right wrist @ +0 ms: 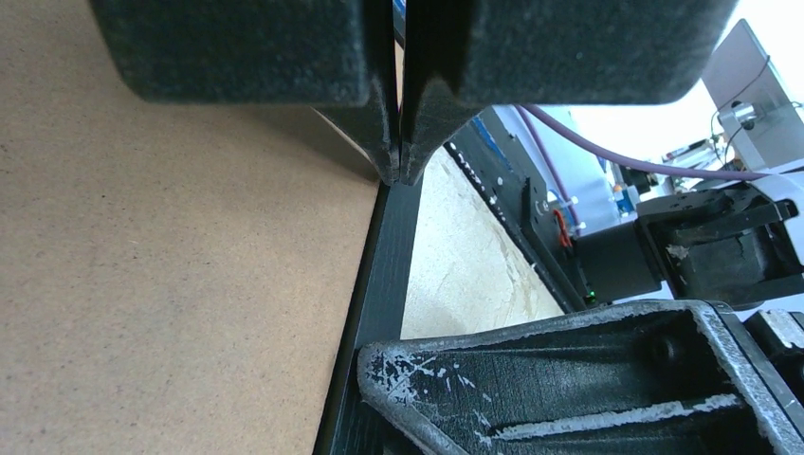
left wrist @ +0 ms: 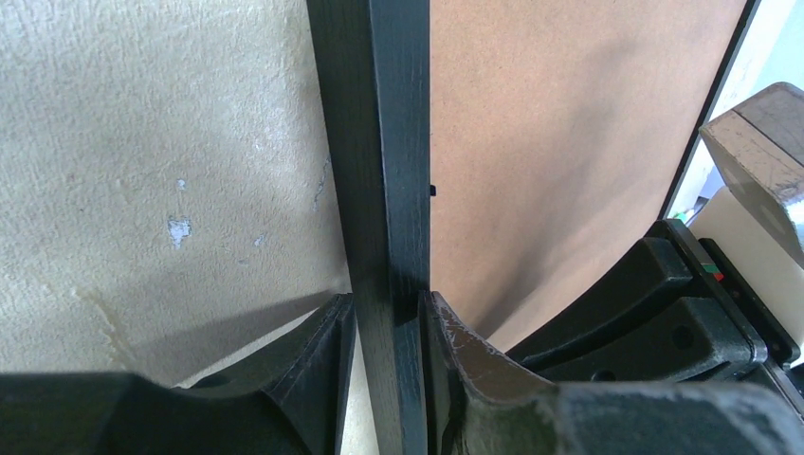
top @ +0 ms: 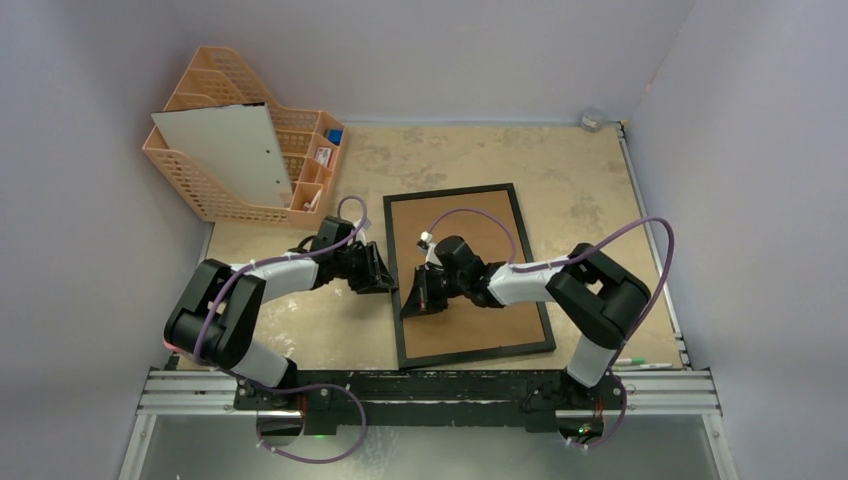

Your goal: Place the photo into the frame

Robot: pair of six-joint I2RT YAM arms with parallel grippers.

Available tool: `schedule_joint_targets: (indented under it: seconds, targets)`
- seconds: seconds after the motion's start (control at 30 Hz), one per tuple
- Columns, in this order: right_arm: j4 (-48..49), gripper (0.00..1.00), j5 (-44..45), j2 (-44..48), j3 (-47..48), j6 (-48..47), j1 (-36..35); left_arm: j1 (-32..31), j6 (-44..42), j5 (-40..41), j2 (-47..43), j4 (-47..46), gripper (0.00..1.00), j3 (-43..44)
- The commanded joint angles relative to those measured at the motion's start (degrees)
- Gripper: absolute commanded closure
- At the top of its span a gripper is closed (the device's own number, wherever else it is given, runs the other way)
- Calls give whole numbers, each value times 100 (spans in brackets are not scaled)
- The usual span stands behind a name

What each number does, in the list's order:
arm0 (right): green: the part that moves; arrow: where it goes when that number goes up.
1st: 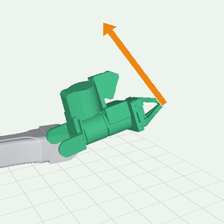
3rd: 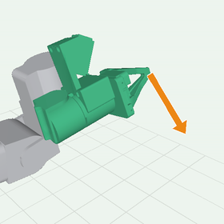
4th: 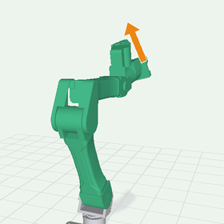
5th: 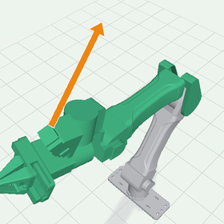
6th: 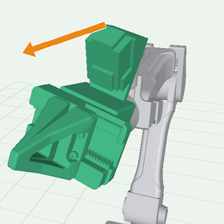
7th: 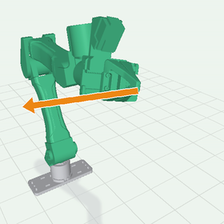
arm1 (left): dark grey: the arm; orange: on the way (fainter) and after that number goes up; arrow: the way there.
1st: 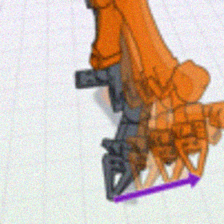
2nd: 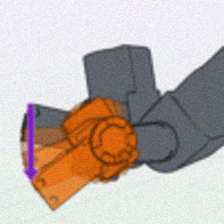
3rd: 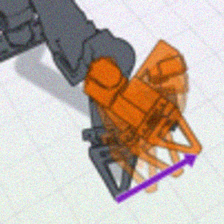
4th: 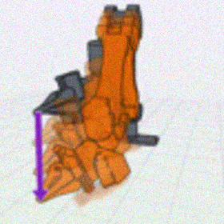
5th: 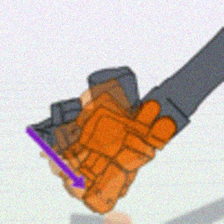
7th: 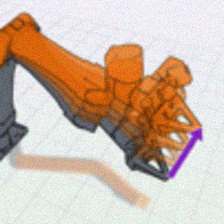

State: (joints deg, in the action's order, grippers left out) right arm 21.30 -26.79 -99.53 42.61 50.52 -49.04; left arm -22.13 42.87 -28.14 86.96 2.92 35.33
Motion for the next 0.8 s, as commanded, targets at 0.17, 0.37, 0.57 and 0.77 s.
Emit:
schedule_joint_targets:
  seconds: [0.17,0.37,0.57,0.77]
  targets:
    - [-593,100,617,-700,-367,-371,107,33,-147,356,-14,411,69,-136]
    - [-842,100,946,-894,-435,-502,159,33,-192,566,29,631,69,-98]
    - [-1236,100,1358,-899,-542,-656,166,33,-183,765,58,779,69,-70]
    - [-1455,100,1640,-542,-517,-568,276,33,-208,897,80,864,69,-46]
